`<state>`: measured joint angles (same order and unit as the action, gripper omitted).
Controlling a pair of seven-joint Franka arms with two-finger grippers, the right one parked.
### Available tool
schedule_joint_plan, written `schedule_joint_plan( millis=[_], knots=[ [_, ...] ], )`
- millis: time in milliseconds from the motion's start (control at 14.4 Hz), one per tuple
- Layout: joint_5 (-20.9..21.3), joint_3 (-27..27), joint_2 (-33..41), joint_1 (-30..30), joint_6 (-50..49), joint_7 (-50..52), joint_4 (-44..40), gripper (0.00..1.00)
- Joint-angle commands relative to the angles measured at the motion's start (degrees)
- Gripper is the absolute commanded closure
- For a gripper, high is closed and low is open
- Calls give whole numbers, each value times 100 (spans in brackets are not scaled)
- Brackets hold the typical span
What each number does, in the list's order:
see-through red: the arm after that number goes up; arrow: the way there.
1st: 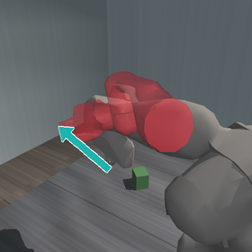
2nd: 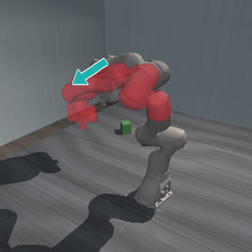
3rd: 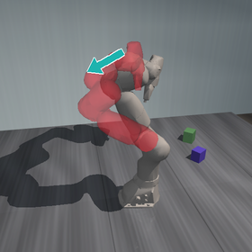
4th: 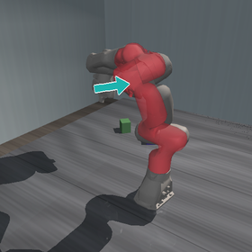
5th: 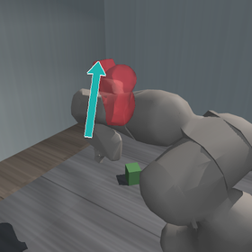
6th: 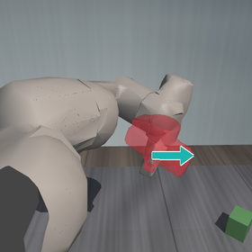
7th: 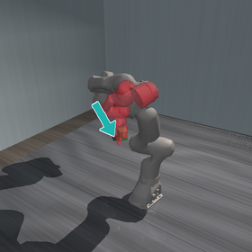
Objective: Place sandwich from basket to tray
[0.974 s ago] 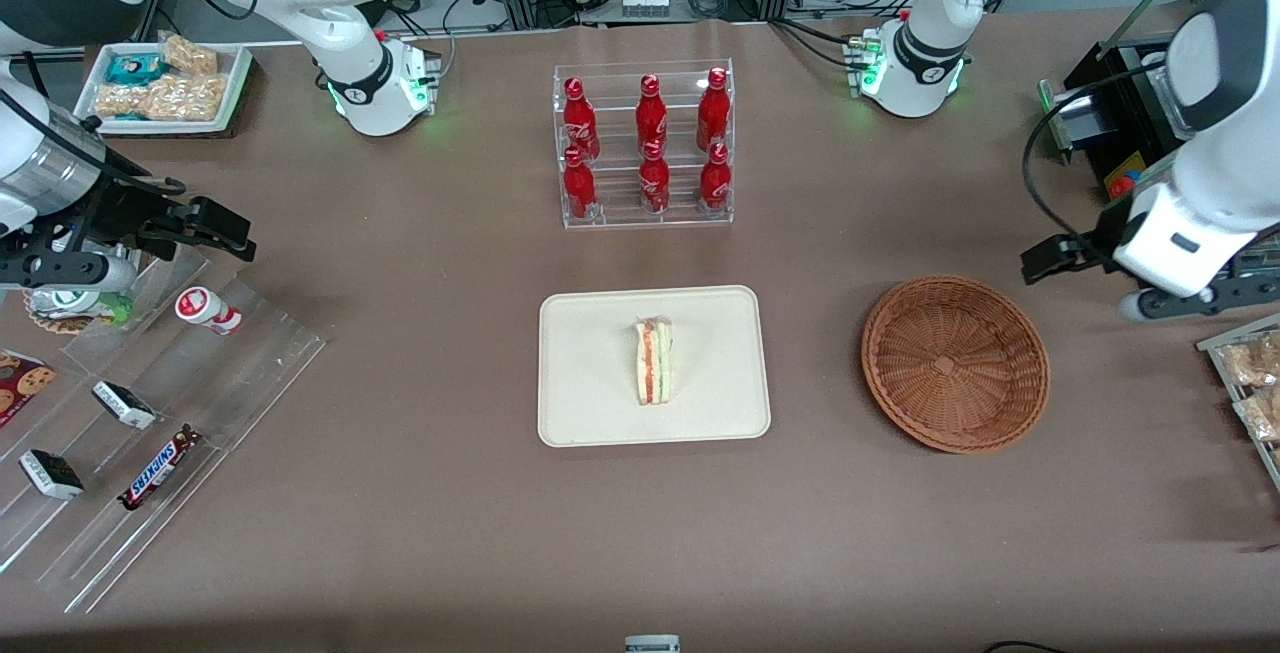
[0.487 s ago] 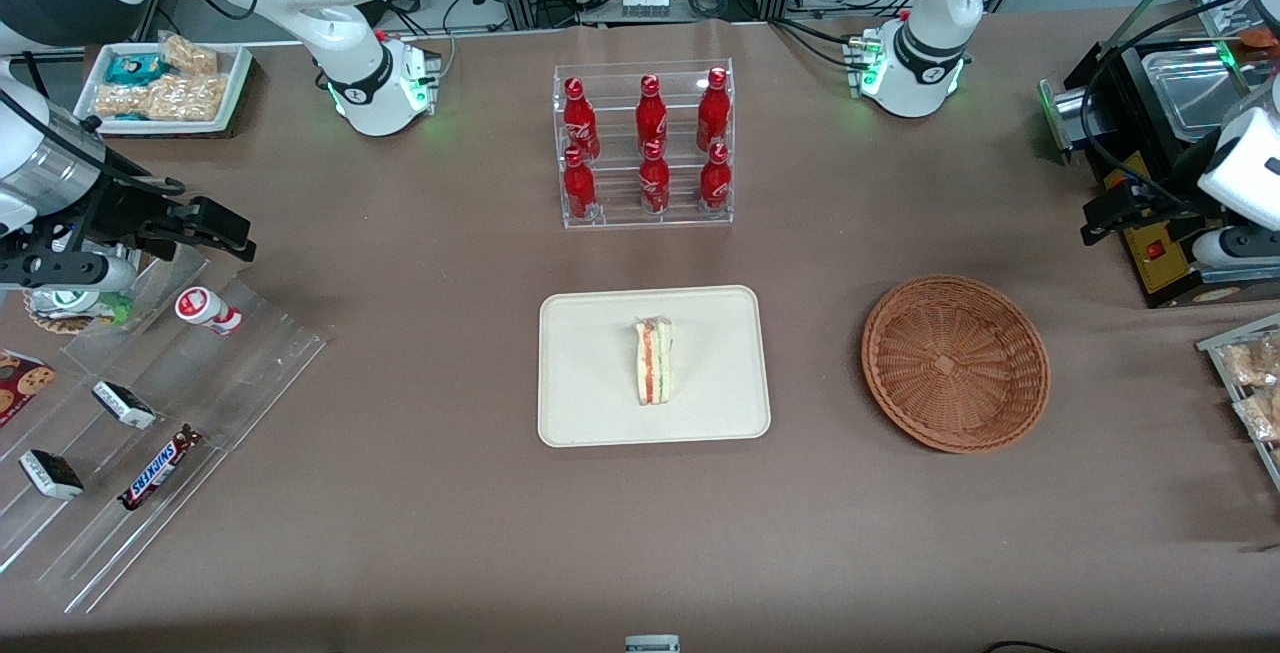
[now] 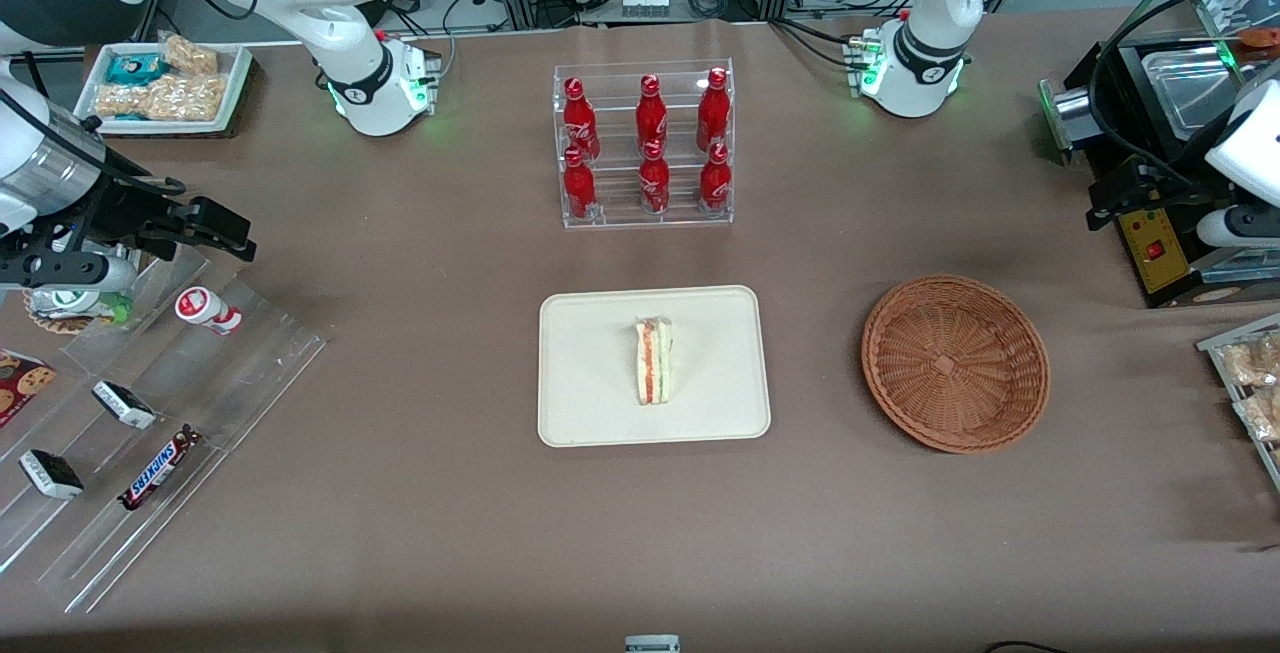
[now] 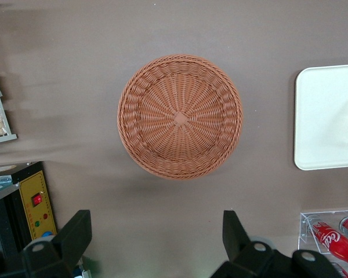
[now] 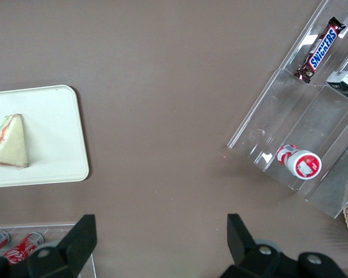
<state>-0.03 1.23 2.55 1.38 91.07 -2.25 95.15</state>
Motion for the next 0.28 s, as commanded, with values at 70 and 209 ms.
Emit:
schedule_joint_plan(
  millis=[70, 209],
  knots=[
    [223, -44, -9, 11, -133, -92, -6, 0],
    [223, -88, 0, 64, -142, -83, 21, 0]
  ],
)
